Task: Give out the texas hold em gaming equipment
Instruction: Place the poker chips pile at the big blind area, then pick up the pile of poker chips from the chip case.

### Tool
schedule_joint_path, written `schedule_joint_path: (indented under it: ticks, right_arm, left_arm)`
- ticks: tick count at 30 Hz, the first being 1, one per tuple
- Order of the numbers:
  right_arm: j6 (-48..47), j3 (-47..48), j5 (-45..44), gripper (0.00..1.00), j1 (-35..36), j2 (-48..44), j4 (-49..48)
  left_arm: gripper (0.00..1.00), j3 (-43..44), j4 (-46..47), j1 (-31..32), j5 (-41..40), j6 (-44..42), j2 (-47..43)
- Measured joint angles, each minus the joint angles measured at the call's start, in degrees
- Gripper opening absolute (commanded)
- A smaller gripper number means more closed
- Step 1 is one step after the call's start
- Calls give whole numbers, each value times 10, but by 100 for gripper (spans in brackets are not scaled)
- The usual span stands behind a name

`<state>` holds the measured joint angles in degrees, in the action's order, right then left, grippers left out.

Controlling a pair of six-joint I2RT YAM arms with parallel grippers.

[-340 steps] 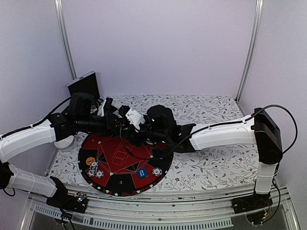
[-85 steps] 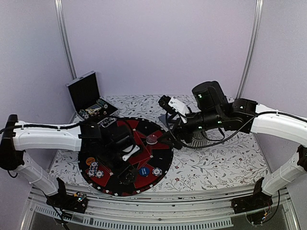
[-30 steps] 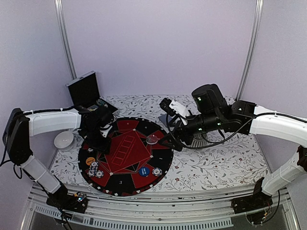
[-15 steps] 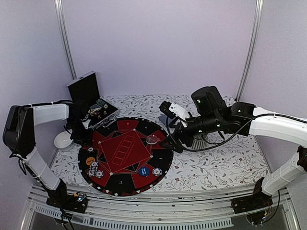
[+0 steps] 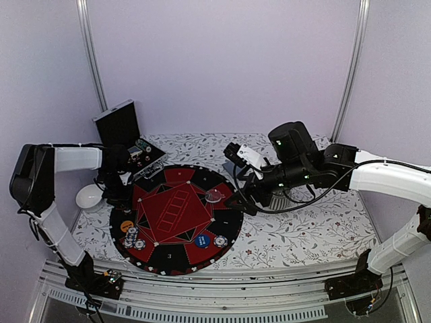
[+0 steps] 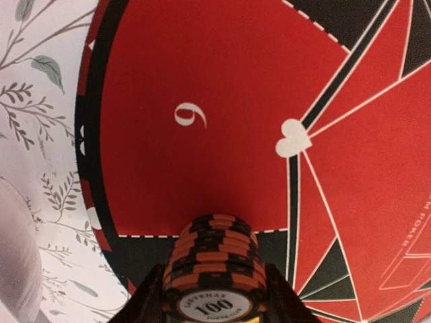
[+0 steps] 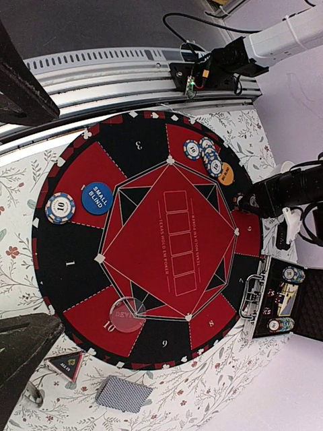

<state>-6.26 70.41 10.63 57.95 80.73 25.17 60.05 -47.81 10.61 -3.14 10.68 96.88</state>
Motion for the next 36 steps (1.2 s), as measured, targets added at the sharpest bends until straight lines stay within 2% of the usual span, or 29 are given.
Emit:
schedule_joint_path:
  ticks: [11,13,16,19,23,30,36]
  right_arm:
    - [0,0,0,99,0,0,0]
    - [0,0,0,99,0,0,0]
    - [0,0,0,99,0,0,0]
    - [0,0,0,99,0,0,0]
    - [0,0,0,99,0,0,0]
    - [0,0,1,99,0,0,0]
    - [-4,0,1,99,0,0,0]
  left_arm:
    - [0,-6,8,3,1,-2,16]
    - [9,-8,8,3,1,-2,19]
    - [33,-9,8,3,1,-2,19]
    - [53,-9,8,3,2,-2,19]
    - [73,-9,8,3,2,-4,19]
    - [80,14,-13,10,-3,-6,12]
    - [79,141,-38,24,8,-11,-7]
